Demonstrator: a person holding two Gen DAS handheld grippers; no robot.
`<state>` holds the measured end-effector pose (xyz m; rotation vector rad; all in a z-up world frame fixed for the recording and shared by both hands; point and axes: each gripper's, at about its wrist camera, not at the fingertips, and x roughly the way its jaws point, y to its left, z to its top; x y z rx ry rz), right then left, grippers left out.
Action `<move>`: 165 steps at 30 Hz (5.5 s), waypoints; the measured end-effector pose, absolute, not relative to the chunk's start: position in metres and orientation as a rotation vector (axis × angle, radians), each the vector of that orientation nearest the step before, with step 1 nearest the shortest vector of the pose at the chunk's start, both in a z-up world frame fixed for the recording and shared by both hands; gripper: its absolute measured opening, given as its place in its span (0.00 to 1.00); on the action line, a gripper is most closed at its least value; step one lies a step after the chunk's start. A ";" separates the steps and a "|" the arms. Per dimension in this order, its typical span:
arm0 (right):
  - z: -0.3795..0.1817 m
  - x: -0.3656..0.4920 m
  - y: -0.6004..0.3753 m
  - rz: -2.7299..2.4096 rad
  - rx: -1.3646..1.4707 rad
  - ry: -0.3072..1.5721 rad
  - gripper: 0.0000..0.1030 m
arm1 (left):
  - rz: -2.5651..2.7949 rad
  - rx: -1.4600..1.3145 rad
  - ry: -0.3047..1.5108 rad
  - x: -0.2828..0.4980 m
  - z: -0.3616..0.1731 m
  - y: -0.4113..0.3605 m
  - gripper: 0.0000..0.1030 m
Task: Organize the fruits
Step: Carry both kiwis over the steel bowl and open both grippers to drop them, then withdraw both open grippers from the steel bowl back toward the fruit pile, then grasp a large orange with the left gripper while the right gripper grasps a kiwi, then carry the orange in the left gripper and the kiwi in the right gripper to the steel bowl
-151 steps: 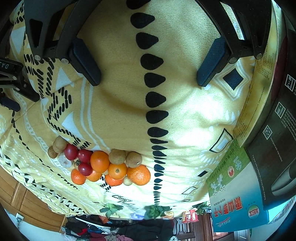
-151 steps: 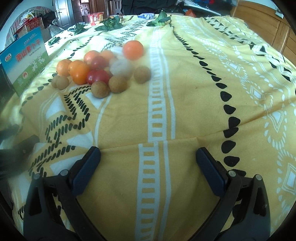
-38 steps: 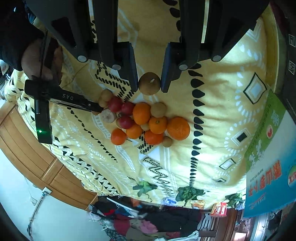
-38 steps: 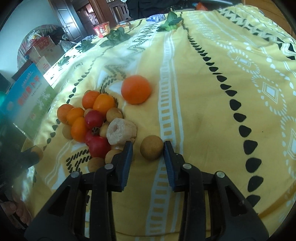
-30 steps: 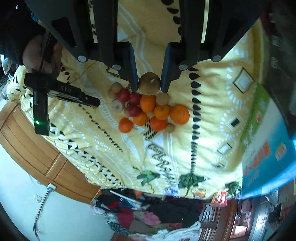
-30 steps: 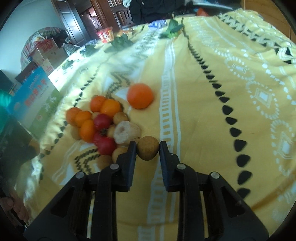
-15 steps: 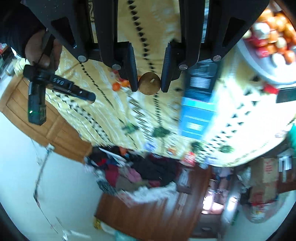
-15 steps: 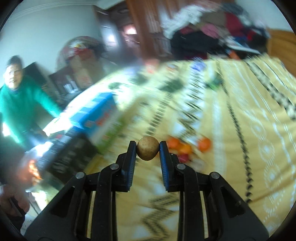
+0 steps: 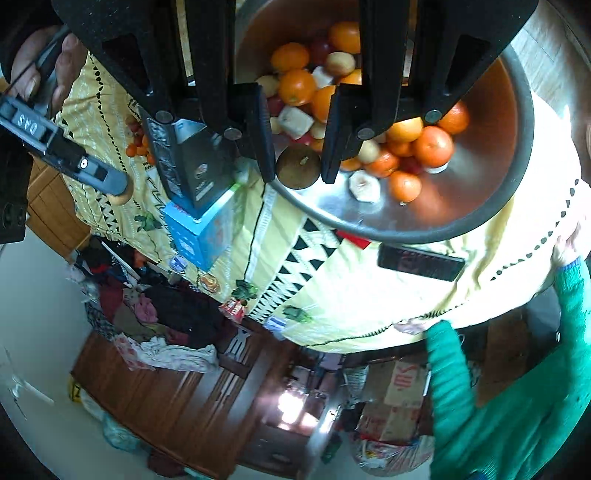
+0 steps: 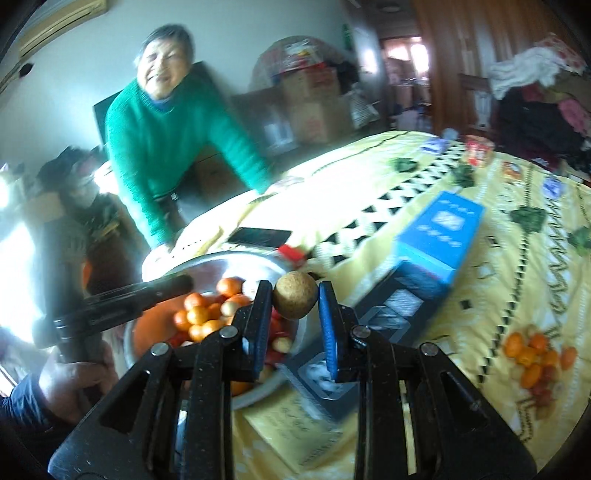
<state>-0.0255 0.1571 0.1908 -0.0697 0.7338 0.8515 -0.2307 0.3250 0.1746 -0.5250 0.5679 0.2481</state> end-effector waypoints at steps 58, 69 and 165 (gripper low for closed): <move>0.176 -0.066 -0.058 0.200 -0.082 0.709 0.77 | -0.026 -0.092 0.550 -0.141 0.246 0.068 0.95; 0.110 -0.060 -0.155 0.093 0.083 0.871 0.77 | -0.200 -0.316 0.830 0.015 0.134 0.015 0.62; 0.196 -0.018 0.035 0.454 -0.144 0.710 0.23 | 0.103 -0.273 0.467 -0.150 0.248 0.187 0.41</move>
